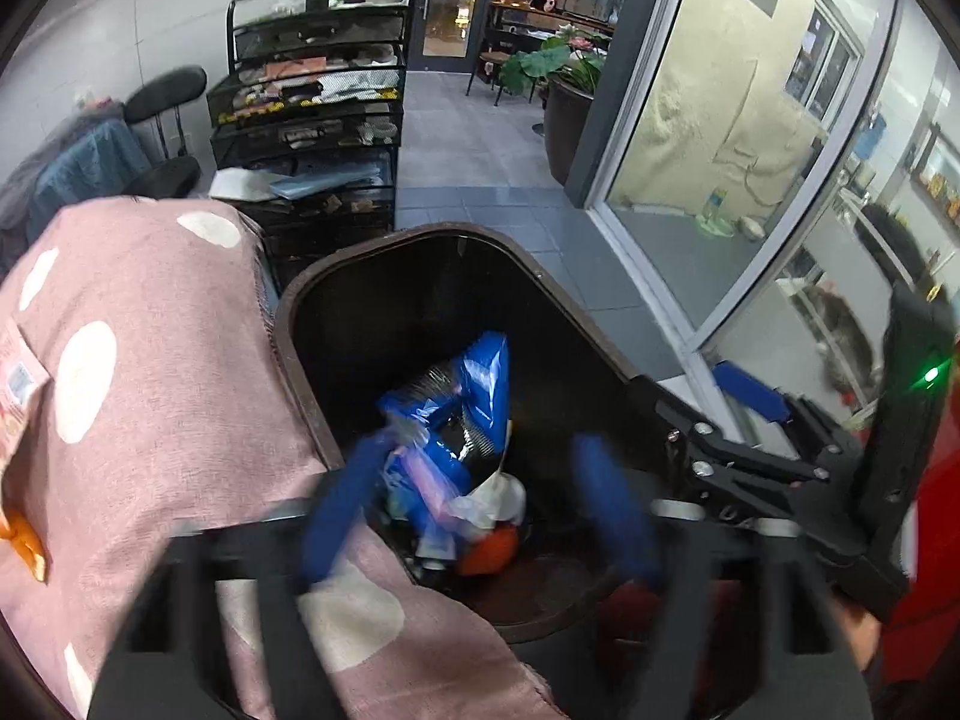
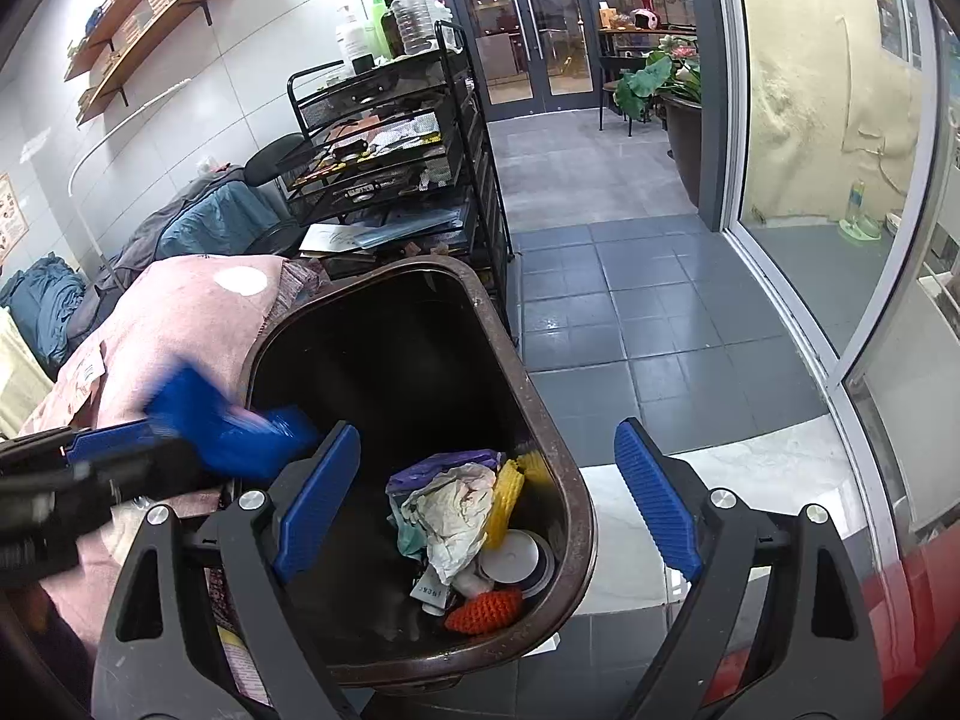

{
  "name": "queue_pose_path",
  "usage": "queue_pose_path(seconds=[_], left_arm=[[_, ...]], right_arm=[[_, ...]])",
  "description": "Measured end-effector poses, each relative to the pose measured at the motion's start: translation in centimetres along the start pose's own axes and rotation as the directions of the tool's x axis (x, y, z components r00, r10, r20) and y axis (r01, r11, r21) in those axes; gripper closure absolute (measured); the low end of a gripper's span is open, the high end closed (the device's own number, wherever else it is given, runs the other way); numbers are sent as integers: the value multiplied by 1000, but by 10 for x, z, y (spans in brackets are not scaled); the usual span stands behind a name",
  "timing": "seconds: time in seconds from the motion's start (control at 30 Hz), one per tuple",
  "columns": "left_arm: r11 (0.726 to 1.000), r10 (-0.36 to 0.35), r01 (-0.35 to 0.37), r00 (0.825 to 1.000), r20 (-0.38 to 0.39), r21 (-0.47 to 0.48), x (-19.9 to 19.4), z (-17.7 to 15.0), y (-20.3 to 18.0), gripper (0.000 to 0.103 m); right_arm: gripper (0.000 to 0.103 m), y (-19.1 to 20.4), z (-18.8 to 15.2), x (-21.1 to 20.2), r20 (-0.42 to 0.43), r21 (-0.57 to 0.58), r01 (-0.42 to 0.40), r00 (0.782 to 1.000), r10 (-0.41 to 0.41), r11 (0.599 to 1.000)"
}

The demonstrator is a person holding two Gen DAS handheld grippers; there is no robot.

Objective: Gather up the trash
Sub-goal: 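Move both grippers back to the table toward the orange peel and pink wrapper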

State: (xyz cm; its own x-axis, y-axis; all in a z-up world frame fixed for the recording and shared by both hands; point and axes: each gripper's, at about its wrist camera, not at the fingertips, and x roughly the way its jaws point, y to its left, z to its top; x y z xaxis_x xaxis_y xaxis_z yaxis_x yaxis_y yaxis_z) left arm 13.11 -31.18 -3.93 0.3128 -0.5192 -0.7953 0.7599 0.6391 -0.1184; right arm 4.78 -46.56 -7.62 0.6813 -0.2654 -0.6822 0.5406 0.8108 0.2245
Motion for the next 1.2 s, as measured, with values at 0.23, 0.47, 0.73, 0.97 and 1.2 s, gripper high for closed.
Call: queue_pose_path(seconds=[0.23, 0.47, 0.73, 0.97, 1.2], left_arm=[[994, 84, -86, 996, 32, 72, -9, -5, -9, 8], [990, 98, -107, 990, 98, 95, -35, -10, -12, 5], [995, 86, -93, 983, 161, 37, -67, -22, 3, 5], [991, 136, -132, 974, 183, -31, -86, -41, 34, 5], [968, 218, -196, 967, 136, -158, -93, -64, 92, 5]], right_arm=[[13, -2, 1, -1, 14, 6, 9, 1000, -10, 1000], [11, -3, 2, 0, 21, 17, 14, 1000, -14, 1000], [11, 16, 4, -4, 30, -19, -20, 999, 20, 1000], [10, 57, 6, -8, 31, -90, -89, 995, 92, 992], [9, 108, 6, -11, 21, -182, -168, 984, 174, 969]])
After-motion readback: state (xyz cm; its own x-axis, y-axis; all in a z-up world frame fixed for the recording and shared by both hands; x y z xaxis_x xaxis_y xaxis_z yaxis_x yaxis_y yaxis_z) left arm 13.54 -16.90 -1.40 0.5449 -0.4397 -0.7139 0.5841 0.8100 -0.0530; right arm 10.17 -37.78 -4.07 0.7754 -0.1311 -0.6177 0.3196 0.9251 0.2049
